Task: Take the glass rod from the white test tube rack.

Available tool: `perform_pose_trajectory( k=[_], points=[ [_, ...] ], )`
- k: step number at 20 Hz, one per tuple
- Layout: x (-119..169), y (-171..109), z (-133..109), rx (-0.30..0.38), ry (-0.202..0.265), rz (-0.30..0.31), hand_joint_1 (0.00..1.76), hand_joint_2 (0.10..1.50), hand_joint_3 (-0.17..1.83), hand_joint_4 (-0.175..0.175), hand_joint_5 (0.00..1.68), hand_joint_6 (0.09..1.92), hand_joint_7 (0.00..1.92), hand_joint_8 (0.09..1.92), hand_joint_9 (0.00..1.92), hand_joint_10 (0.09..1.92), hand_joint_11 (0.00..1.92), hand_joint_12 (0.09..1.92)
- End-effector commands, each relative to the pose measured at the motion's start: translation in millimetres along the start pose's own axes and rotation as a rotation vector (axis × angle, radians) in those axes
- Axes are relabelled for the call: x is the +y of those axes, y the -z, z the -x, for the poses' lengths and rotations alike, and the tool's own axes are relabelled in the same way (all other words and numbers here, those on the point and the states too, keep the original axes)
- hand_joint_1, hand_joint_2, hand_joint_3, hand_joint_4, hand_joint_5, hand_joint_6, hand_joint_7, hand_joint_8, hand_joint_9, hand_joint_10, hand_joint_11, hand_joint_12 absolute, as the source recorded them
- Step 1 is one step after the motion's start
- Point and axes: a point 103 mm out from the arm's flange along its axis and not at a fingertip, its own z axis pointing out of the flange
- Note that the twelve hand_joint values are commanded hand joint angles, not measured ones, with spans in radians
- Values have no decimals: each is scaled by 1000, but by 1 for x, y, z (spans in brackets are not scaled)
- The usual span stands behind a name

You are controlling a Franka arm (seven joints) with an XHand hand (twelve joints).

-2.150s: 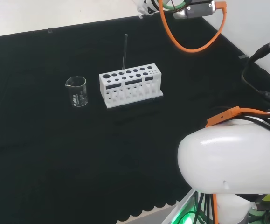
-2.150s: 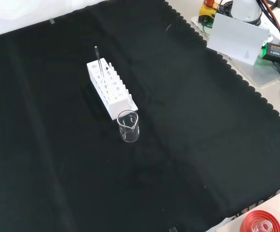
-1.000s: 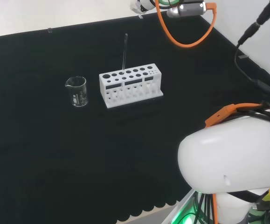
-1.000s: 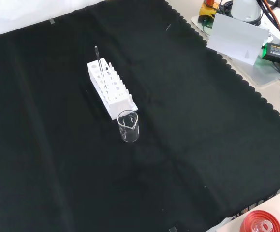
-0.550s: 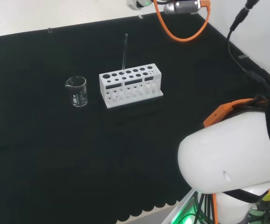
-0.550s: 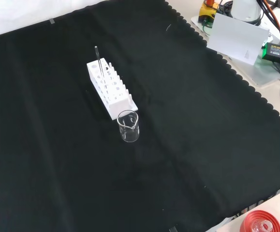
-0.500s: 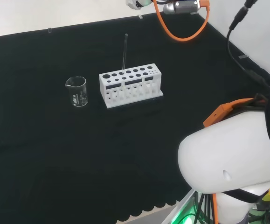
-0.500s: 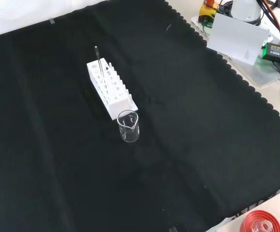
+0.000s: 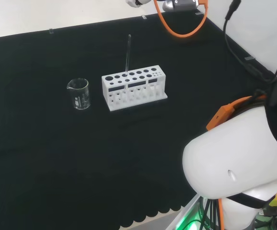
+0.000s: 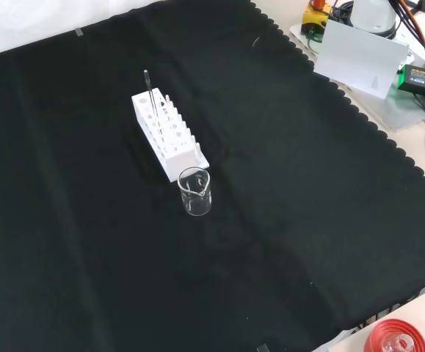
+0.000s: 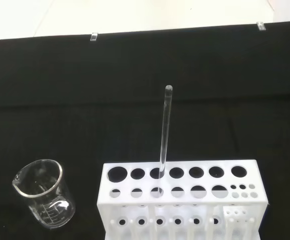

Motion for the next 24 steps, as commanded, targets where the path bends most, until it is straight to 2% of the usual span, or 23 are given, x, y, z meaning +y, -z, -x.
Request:
perform_pose_trajectory(
  k=[1,5,13,24],
  points=[
    [27,-4,0,-10,7,-13,609,812,436,-52,358,87,377,752,495,737,6,1470],
    [43,-11,-4,-9,18,-27,606,817,430,-53,352,87,376,752,489,738,14,1474],
    [79,-31,-6,4,58,-60,603,832,398,-62,392,87,375,757,535,745,256,1433],
    [109,-68,5,24,62,-119,604,833,386,-73,470,87,410,758,575,733,312,1407]
  ],
)
